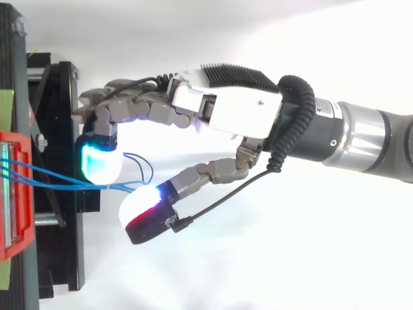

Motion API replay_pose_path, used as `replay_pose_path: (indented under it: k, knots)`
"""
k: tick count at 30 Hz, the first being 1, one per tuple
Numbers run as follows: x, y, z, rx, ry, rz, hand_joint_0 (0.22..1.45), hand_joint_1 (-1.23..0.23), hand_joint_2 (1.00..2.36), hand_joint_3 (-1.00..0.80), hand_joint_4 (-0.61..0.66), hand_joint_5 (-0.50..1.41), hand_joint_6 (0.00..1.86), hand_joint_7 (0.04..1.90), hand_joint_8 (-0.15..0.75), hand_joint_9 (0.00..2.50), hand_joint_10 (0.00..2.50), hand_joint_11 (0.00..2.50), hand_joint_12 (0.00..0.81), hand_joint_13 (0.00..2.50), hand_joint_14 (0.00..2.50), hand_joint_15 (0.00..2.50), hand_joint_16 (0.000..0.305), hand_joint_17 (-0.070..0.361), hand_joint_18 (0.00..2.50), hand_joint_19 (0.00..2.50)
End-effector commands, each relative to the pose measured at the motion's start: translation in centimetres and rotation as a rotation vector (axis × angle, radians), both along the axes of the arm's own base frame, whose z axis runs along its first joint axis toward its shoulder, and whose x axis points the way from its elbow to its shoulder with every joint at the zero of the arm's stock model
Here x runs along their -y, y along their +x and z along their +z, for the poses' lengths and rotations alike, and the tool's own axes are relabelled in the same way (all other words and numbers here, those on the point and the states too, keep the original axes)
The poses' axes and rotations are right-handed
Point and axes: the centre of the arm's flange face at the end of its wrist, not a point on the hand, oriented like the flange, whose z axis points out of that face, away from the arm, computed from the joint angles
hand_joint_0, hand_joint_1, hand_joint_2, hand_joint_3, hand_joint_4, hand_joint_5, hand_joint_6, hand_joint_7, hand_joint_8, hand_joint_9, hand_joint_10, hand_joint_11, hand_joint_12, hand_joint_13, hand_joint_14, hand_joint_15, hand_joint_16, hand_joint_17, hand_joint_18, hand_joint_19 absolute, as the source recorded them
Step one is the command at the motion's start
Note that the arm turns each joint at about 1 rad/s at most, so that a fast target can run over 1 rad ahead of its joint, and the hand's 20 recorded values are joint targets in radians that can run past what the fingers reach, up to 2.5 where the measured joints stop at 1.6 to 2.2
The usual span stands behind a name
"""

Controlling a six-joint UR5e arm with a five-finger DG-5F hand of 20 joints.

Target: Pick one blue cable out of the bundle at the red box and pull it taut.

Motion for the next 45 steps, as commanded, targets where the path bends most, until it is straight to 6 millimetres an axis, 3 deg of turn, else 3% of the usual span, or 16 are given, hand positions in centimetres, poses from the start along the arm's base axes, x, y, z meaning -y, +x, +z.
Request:
replay_pose_path:
  k: [1, 8, 20, 32, 45]
  knots:
    - [0.3, -0.1, -0.1, -0.007, -0.006, -0.004, 0.54, -0.76, 1.00, -0.50, 0.25, -0.10, 0.50, 1.24, 0.318, 0.40, 0.00, 0.05, 0.404, 0.30, 0.00, 0.06, 0.062, 0.140, 0.19, 0.07]
    - [0.4, 0.2, -2.1, -0.012, -0.016, 0.011, 0.54, -0.75, 1.00, -0.50, 0.27, -0.10, 0.50, 1.24, 0.322, 0.41, 0.00, 0.07, 0.405, 0.31, 0.00, 0.06, 0.062, 0.140, 0.21, 0.08]
    - [0.2, 0.5, -1.5, 0.034, 0.047, 0.021, 0.57, -0.75, 1.00, -0.46, 0.21, -0.10, 0.52, 1.33, 0.319, 0.43, 0.00, 0.08, 0.399, 0.33, 0.00, 0.07, 0.060, 0.136, 0.24, 0.09]
    - [0.0, 0.5, -1.5, 0.055, 0.131, 0.040, 0.60, -0.77, 1.01, -0.32, 0.17, -0.17, 0.77, 1.03, 0.318, 0.43, 0.00, 0.12, 0.397, 0.34, 0.00, 0.08, 0.059, 0.132, 0.26, 0.09]
    - [-0.1, 0.6, -1.4, 0.060, 0.154, 0.045, 0.60, -0.77, 1.02, -0.09, 0.13, -0.19, 0.87, 1.00, 0.321, 0.43, 0.00, 0.15, 0.400, 0.35, 0.00, 0.08, 0.059, 0.133, 0.29, 0.09]
